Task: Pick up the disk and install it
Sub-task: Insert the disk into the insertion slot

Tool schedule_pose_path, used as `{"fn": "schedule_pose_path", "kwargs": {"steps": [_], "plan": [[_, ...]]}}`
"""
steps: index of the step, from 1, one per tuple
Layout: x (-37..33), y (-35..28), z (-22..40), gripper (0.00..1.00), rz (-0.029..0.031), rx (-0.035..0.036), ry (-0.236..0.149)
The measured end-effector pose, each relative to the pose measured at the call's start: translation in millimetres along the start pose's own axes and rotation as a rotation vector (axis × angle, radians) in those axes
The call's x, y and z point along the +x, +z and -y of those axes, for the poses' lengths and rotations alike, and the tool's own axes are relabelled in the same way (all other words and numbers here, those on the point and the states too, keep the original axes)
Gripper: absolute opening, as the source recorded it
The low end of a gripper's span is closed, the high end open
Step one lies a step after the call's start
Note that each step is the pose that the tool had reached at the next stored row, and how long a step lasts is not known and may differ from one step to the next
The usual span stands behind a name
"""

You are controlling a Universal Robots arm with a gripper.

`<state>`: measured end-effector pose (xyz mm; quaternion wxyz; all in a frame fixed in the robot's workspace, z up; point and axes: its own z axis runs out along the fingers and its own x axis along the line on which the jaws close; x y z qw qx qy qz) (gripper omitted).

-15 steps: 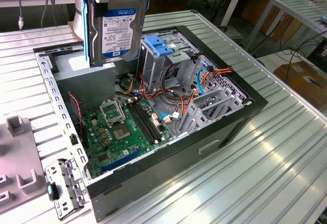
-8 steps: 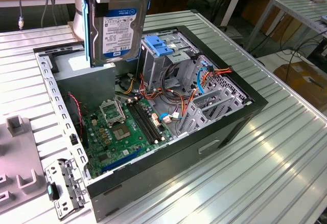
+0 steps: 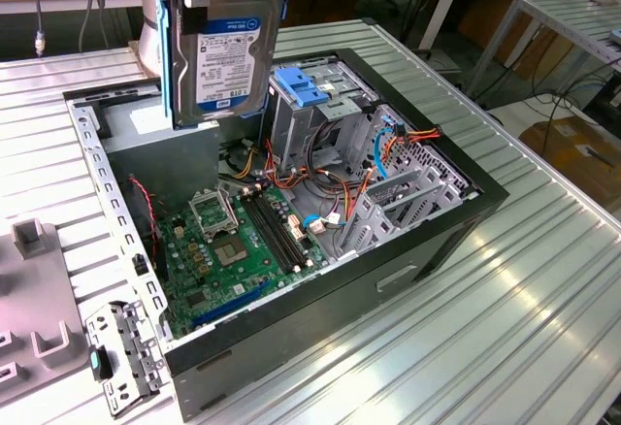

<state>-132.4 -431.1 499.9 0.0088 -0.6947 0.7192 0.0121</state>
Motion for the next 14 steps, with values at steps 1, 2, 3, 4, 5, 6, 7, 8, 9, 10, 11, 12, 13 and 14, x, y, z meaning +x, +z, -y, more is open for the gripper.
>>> {"fn": "schedule_pose_path", "kwargs": {"steps": [1,2,3,4,5,6,7,8,9,10,11,12,13,14], "plan": [[0.5,0.0,0.0,0.37,0.0001,0.0,0.0],[1.5,0.0,0.0,0.37,0.0001,0.0,0.0],[2.6,0.0,0.0,0.37,0.0002,0.0,0.0],[3.6,-0.1,0.1,0.37,0.0001,0.0,0.0],[4.2,-0.1,0.1,0.37,0.0,0.0,0.0],[5.1,-0.1,0.1,0.37,0.0001,0.0,0.0],[5.7,-0.1,0.2,0.37,0.0001,0.0,0.0],[6.2,-0.2,0.2,0.37,0.0001,0.0,0.0],[6.8,-0.2,0.2,0.37,0.0001,0.0,0.0],[7.4,-0.2,0.2,0.37,0.0002,0.0,0.0],[8.1,-0.2,0.3,0.37,0.0001,0.0,0.0],[8.5,-0.2,0.2,0.37,0.0001,0.0001,0.0],[9.0,-0.3,0.3,0.37,-0.0001,0.0,0.0],[9.5,-0.3,0.3,0.37,-0.0001,0.0,0.0]]}}
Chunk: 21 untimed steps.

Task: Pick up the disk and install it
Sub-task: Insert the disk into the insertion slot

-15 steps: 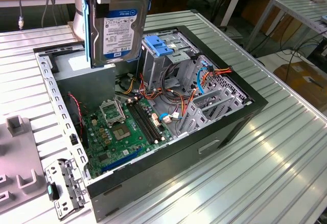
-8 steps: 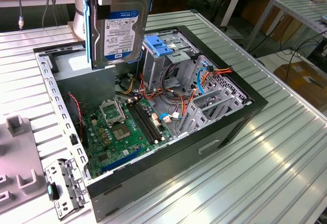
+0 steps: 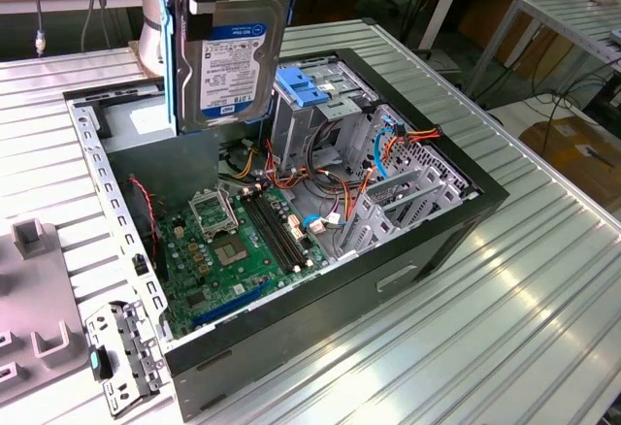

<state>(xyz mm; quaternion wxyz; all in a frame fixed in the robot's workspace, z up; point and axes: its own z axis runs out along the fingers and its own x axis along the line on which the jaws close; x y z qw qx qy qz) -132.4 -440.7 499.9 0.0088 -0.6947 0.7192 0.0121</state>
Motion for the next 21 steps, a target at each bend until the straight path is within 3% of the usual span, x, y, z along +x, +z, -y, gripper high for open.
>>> {"fn": "schedule_pose_path", "kwargs": {"steps": [12,21], "plan": [[2.4,-0.1,0.1,0.37,-0.0002,-0.0001,0.0],[17.9,-0.5,0.7,0.37,-0.0021,0.0001,0.0]]}}
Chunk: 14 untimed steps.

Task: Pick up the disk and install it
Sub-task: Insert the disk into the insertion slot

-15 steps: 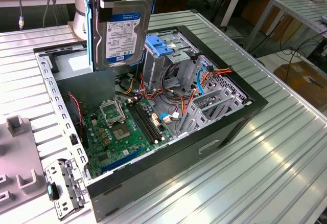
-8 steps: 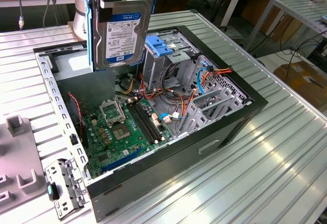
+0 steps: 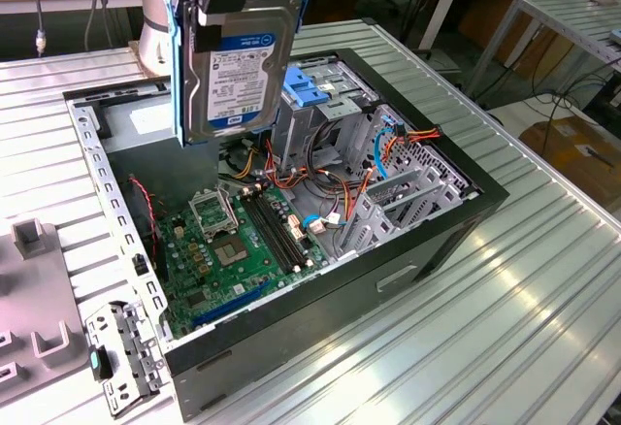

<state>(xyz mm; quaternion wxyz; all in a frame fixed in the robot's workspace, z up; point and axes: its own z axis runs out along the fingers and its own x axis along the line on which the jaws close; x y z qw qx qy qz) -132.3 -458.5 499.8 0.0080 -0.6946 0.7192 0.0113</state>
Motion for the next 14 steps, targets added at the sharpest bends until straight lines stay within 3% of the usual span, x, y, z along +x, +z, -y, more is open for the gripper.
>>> {"fn": "schedule_pose_path", "kwargs": {"steps": [7,11,14], "plan": [[15.8,-0.4,1.6,0.37,-0.0015,0.0,0.0],[18.9,-0.5,4.9,0.37,-0.0018,-0.0001,0.0],[19.4,-0.5,12.4,0.37,-0.0018,0.0,0.0]]}}
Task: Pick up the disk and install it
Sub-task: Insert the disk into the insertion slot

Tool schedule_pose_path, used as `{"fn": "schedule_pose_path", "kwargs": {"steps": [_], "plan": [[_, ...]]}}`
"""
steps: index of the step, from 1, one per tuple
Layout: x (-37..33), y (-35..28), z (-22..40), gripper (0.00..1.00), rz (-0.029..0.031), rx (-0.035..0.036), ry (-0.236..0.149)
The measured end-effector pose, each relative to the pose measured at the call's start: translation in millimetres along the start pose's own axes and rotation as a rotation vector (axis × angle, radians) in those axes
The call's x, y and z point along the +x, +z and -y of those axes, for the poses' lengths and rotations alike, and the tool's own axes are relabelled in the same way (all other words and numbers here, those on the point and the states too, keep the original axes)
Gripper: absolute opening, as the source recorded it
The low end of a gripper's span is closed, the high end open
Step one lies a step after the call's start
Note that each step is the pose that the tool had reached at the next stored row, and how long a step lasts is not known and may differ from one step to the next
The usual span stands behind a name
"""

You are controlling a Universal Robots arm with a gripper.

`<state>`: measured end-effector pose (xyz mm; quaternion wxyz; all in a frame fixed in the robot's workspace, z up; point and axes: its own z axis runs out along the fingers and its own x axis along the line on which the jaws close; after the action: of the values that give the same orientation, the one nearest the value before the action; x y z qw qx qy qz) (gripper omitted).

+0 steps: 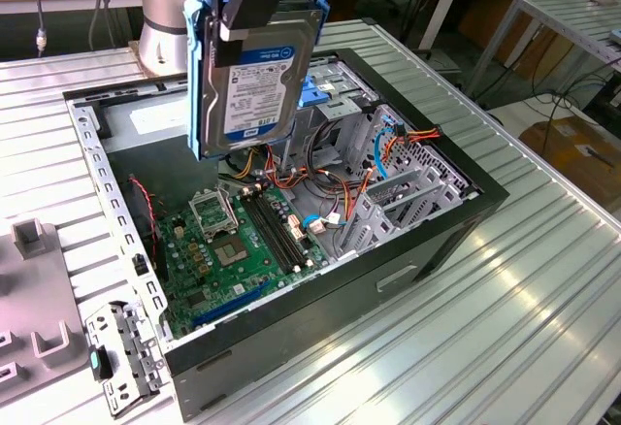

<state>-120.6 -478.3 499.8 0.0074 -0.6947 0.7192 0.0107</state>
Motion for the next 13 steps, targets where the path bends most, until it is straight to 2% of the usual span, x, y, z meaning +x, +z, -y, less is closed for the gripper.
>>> {"fn": "schedule_pose_path", "kwargs": {"steps": [4,6,8,10,13], "plan": [[-0.2,-0.1,13.3,0.37,0.0,0.0,0.0],[-0.6,-0.1,25.2,0.37,-0.0001,0.0,0.0],[-0.8,-0.1,31.2,0.37,0.0001,0.0001,0.0],[-1.2,-0.2,40.6,0.37,0.0,0.0,0.0],[-1.4,-0.2,49.0,0.37,0.0,0.0,0.0]]}}
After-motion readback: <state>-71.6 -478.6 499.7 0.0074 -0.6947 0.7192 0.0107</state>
